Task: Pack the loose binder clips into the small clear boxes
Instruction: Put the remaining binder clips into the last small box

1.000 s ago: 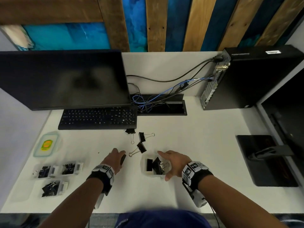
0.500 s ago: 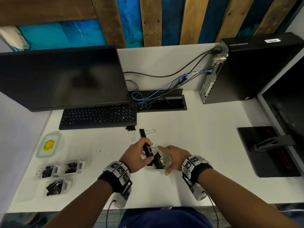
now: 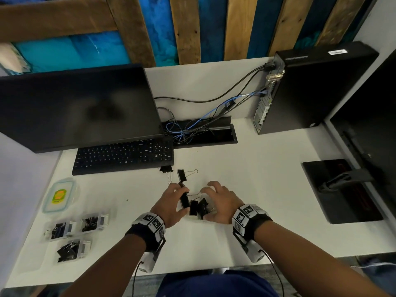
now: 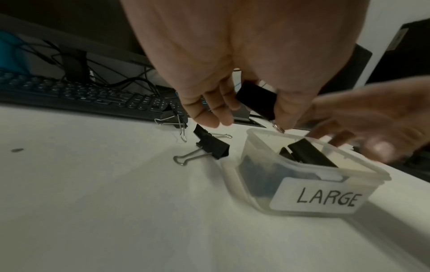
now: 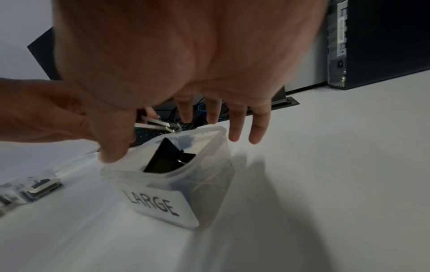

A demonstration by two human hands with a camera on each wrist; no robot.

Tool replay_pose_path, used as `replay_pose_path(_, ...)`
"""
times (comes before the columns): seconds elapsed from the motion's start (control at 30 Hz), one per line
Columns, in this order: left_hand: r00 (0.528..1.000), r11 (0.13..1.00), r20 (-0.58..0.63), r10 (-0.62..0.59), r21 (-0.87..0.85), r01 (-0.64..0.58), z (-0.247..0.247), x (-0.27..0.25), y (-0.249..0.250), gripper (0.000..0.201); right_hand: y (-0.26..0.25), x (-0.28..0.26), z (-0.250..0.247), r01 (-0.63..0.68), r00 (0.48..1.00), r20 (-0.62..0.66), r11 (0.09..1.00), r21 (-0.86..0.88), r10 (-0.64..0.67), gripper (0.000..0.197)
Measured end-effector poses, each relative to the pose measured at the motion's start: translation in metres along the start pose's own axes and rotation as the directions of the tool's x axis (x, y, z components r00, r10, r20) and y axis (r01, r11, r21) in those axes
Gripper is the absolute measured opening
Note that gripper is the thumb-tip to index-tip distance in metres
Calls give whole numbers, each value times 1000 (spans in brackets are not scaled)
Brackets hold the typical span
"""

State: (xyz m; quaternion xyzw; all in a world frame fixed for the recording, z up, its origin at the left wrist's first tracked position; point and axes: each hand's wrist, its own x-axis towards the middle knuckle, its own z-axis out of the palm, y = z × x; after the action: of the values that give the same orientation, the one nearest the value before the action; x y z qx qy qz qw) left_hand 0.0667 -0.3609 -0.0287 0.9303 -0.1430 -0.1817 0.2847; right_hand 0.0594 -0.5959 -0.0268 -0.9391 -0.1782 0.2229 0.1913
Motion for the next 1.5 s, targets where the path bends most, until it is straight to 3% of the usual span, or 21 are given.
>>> replay_pose_path(0.07, 1000, 1000, -6, 0, -17, 0, 4, -2, -3, 60, -3, 1, 0, 90, 995, -37, 993, -73, -92, 64)
replay_pose_path(0.17, 1000, 999, 3, 13, -50, -13, 7, -4, -4, 63, -6, 2, -1, 158, 987, 37, 973, -169, -155, 47)
replay_pose_path(0.37, 999, 999, 13, 32, -33, -31, 8, 0, 1, 58, 2, -1, -4, 224, 975, 35, 965, -137, -221, 16)
replay_pose_path(0.43, 1000, 1000, 14, 27, -10, -27, 7, 2, 3, 57, 7, -3, -4, 221, 974, 70, 967, -125, -214, 20)
replay_pose_path(0.57, 1000, 996, 19, 24, 89, -25, 7, 6, 5, 58, 11, -4, 0, 225, 970, 110, 971, -78, -216, 50)
replay_pose_path(0.83, 999, 984, 32, -29, 179, 23, 11, 9, 12, 57, 8, 3, 4, 262, 963, 123, 942, -208, -241, 36)
replay_pose_path(0.93, 998, 980, 22, -52, 194, 47, 12, 11, 16, 55, 10, 3, 1, 234, 972, 71, 963, -135, -226, 33)
replay_pose_path(1.0, 998, 980, 23, -55, 194, 49, 12, 12, 18, 55, 17, -1, 1, 199, 980, 12, 980, 11, -199, 29)
replay_pose_path(1.1, 999, 984, 9, -37, 172, 35, 11, 13, 20, 56, 30, -10, 6, 159, 975, -192, 957, 243, -113, 26)
replay_pose_path(1.17, 1000, 982, -7, 9, 189, -7, 12, 14, 22, 56, 34, -13, 8, 154, 955, -289, 946, 285, -68, 26)
replay_pose_path(1.3, 994, 961, 41, 103, 253, -110, 18, 19, 27, 57, 36, -17, 2, 125, 948, -318, 933, 338, -12, 17)
replay_pose_path(1.4, 992, 952, 69, 103, 283, -119, 22, 21, 28, 64, 37, -19, 1, 106, 950, -313, 936, 335, 4, 17)
replay_pose_path(1.5, 996, 982, 17, 86, 165, -88, 21, 19, 23, 68, 39, -18, 3, 93, 940, -340, 926, 366, 40, 21)
